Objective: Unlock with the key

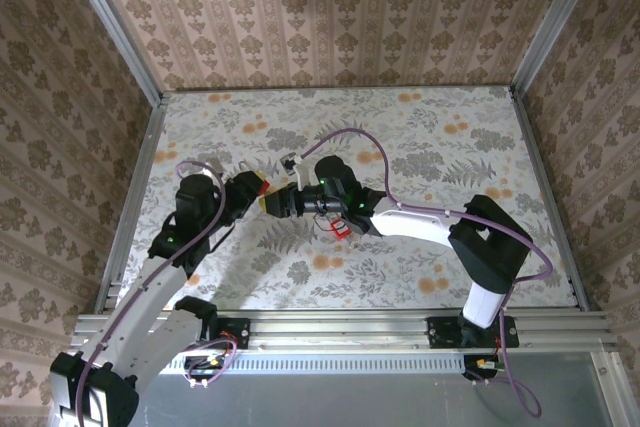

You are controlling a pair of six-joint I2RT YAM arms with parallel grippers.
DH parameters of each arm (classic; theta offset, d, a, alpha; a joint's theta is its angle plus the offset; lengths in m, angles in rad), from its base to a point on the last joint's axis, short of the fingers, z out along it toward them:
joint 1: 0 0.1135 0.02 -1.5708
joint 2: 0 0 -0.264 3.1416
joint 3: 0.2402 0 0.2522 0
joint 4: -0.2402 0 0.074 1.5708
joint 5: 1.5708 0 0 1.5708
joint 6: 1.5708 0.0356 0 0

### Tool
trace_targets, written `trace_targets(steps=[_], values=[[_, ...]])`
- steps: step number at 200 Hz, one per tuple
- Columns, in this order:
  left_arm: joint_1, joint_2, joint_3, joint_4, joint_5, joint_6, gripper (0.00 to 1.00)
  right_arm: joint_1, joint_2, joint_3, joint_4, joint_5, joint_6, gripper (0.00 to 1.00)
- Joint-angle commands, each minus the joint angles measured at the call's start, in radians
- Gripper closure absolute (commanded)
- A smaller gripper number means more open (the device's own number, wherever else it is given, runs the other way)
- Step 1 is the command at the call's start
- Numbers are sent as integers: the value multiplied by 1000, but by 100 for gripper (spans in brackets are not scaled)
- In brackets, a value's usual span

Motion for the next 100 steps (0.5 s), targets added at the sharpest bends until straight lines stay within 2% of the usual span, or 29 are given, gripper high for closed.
trace_targets(steps=[1,43,61,84,100], values=[[-3,-12,-3,31,4,13,100,-6,0,15,-15,6,-19,62],[-2,-9,0,23,3,15,100,-8,-19,2,-35,16,-28,72],[-2,-10,2,20,3,16,100,-8,-18,7,-57,20,-35,80],[-3,-11,-1,34,4,18,100,-8,-14,21,-63,22,-25,95],[-5,-17,-12,66,6,21,100,-13,-9,21,-32,13,2,99]])
